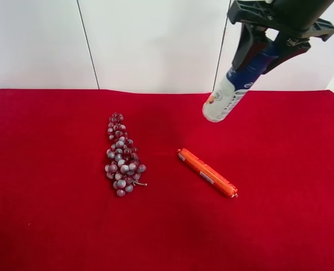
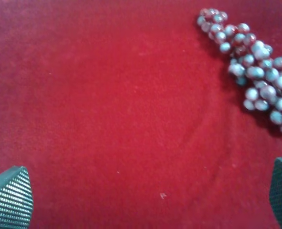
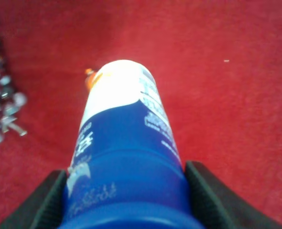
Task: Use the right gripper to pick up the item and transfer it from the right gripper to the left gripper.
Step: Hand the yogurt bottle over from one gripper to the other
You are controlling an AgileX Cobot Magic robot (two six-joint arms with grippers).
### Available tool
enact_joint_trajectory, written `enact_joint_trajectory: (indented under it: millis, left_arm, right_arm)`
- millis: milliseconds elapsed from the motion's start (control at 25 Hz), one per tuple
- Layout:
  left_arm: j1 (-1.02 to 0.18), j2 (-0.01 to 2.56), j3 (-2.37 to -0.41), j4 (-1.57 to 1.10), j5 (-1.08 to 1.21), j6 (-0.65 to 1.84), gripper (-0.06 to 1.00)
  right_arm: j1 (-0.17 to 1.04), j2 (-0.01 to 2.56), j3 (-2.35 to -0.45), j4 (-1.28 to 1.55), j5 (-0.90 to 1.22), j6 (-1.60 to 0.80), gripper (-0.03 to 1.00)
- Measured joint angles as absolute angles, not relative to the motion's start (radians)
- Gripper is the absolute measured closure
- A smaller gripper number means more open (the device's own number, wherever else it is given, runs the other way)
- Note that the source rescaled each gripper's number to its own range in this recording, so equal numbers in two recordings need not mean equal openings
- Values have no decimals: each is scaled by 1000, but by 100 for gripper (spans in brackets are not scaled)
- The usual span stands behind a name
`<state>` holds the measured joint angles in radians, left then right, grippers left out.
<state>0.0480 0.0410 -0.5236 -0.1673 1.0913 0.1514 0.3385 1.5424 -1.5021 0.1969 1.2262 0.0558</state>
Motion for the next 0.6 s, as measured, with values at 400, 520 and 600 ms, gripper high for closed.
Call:
enact_joint_trajectory:
  millis: [400, 520, 600]
  left_arm:
    - [-126, 248, -621, -260, 1138, 212, -6]
    - [-219, 306, -651, -253, 1158, 235, -6]
    - [-275, 346, -674, -232, 1157, 239, -6]
  right_arm:
    - [503, 1539, -1502, 258, 1194, 45, 97]
    - [533, 1539, -1502, 289, 1180, 44, 97]
    - [544, 1539, -1502, 319, 1175, 35, 97]
